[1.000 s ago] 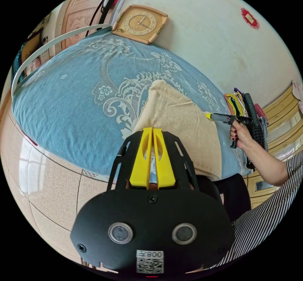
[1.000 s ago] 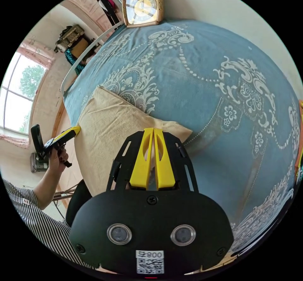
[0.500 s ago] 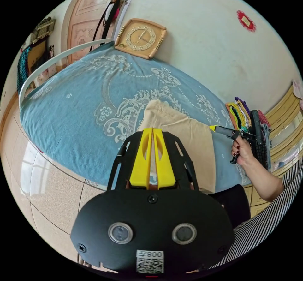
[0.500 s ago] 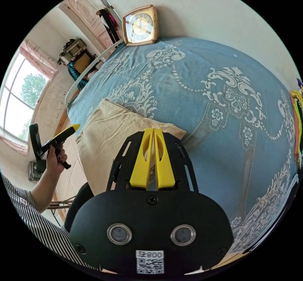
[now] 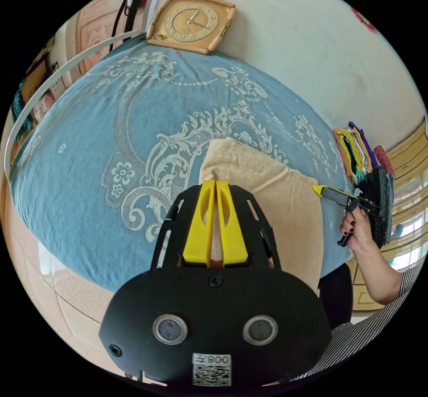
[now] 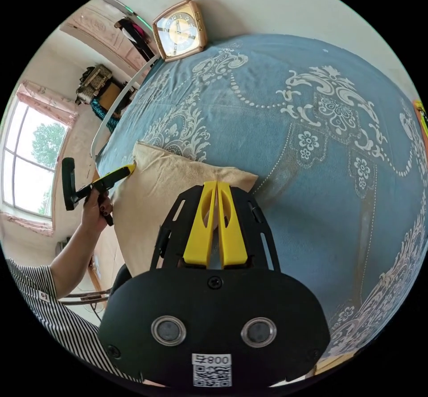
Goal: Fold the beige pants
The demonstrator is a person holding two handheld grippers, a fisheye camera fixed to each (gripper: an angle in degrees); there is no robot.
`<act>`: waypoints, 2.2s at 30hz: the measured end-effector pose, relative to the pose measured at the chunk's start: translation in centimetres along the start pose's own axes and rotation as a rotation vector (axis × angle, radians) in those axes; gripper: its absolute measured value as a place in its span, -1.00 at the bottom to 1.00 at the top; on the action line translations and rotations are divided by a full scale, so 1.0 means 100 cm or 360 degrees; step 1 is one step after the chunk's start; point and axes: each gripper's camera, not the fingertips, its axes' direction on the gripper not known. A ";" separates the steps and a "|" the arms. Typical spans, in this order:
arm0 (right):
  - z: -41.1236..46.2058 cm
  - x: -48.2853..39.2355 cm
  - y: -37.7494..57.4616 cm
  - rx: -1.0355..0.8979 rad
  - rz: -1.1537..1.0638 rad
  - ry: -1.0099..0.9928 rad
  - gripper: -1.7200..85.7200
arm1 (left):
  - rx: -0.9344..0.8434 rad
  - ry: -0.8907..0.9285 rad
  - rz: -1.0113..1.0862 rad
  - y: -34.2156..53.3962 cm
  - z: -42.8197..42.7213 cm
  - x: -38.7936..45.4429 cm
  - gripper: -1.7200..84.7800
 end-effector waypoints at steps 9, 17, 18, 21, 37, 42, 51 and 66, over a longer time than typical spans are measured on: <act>0.032 0.031 0.002 -0.0002 0.0115 -0.0101 -0.96 | 0.0029 0.0004 -0.0043 0.011 0.013 0.000 -0.95; 0.030 0.059 0.040 0.0011 0.0188 -0.0227 -0.96 | 0.0108 0.0400 -0.0040 0.101 -0.019 0.001 -0.93; 0.035 0.063 0.052 -0.0025 0.0204 -0.0292 -0.95 | 0.0068 0.0463 -0.0069 0.122 -0.017 0.003 -0.91; 0.056 0.066 0.083 -0.0188 0.0221 -0.0464 -0.94 | 0.0022 0.0626 -0.0134 0.165 -0.010 0.011 -0.86; 0.149 0.102 0.149 -0.0376 0.0555 -0.1226 -0.77 | -0.0470 0.1099 -0.0136 0.176 0.085 0.023 -0.90; 0.169 0.111 0.155 -0.0332 0.0612 -0.1341 -0.75 | -0.0406 0.1177 -0.0182 0.182 0.084 0.011 -0.92; 0.197 0.118 0.171 -0.0290 0.0704 -0.1541 -0.65 | -0.0357 0.1372 -0.0327 0.195 0.094 -0.016 -0.92; 0.230 0.123 0.197 -0.0248 0.0815 -0.1694 -0.87 | -0.0295 0.1357 -0.0389 0.206 0.084 -0.054 -0.89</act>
